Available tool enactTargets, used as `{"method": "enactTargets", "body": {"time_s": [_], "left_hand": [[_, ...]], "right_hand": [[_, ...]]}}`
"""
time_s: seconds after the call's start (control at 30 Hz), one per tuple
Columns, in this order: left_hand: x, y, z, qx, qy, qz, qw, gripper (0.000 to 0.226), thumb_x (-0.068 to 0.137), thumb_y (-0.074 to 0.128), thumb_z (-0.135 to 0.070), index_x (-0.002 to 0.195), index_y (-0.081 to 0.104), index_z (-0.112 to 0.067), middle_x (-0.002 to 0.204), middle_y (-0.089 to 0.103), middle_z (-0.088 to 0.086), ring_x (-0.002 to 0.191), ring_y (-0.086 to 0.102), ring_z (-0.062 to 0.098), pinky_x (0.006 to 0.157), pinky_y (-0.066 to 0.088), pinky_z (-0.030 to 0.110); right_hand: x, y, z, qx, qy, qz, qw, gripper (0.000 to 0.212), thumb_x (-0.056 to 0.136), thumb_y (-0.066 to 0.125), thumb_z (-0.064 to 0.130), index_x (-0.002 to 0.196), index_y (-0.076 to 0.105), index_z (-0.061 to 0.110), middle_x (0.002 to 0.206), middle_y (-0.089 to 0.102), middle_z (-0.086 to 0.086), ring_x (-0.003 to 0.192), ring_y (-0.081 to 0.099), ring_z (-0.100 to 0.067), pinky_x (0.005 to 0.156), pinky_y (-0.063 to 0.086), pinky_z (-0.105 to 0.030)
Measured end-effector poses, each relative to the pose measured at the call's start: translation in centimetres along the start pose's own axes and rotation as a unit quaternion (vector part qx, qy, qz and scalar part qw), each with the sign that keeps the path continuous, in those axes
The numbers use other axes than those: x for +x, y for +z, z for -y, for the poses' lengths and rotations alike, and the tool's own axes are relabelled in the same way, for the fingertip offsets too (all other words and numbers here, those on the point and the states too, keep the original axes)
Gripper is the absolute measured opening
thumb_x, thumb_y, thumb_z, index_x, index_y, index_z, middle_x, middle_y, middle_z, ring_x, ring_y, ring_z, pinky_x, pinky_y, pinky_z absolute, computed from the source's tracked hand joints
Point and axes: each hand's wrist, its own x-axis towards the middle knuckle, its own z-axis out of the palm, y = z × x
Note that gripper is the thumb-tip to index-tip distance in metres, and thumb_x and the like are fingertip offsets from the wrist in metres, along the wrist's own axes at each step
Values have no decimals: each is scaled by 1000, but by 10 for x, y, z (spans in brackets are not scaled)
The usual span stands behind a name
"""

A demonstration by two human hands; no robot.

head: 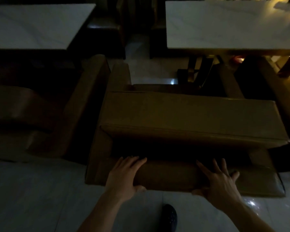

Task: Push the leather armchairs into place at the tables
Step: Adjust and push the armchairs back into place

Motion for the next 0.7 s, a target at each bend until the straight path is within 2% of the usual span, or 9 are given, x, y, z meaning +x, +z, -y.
{"method": "enactTargets", "body": {"time_s": [0.23, 0.4, 0.53, 0.7], "left_hand": [[2, -7, 18, -7, 0, 35, 999, 97, 77, 72, -57, 150, 9, -51, 160, 14, -18, 148, 8, 14, 113, -6, 30], [28, -4, 30, -9, 6, 31, 999, 101, 73, 74, -58, 150, 9, -51, 160, 16, -18, 148, 7, 11, 121, -4, 35], [57, -11, 36, -2, 3, 20, 1000, 101, 73, 74, -59, 151, 10, -49, 161, 17, -15, 148, 8, 12, 122, 0, 39], [89, -19, 39, -3, -3, 12, 1000, 99, 75, 75, -54, 151, 12, -47, 161, 19, -12, 148, 9, 15, 122, -3, 40]], "right_hand": [[7, 1, 19, 19, 22, 32, 999, 116, 65, 60, 85, 148, -16, 56, 165, -17, -9, 146, -25, -44, 109, 5, -81], [27, -13, 24, 15, 18, 30, 999, 114, 67, 60, 83, 149, -15, 54, 165, -14, -10, 146, -24, -44, 108, 7, -81], [54, -31, 23, 25, 4, 9, 1000, 113, 67, 62, 82, 150, -10, 55, 165, -9, -10, 147, -22, -43, 107, 4, -82], [82, -49, 22, 22, -4, -7, 1000, 112, 69, 62, 81, 151, -9, 53, 166, -9, -10, 147, -22, -42, 107, 3, -81]]}}
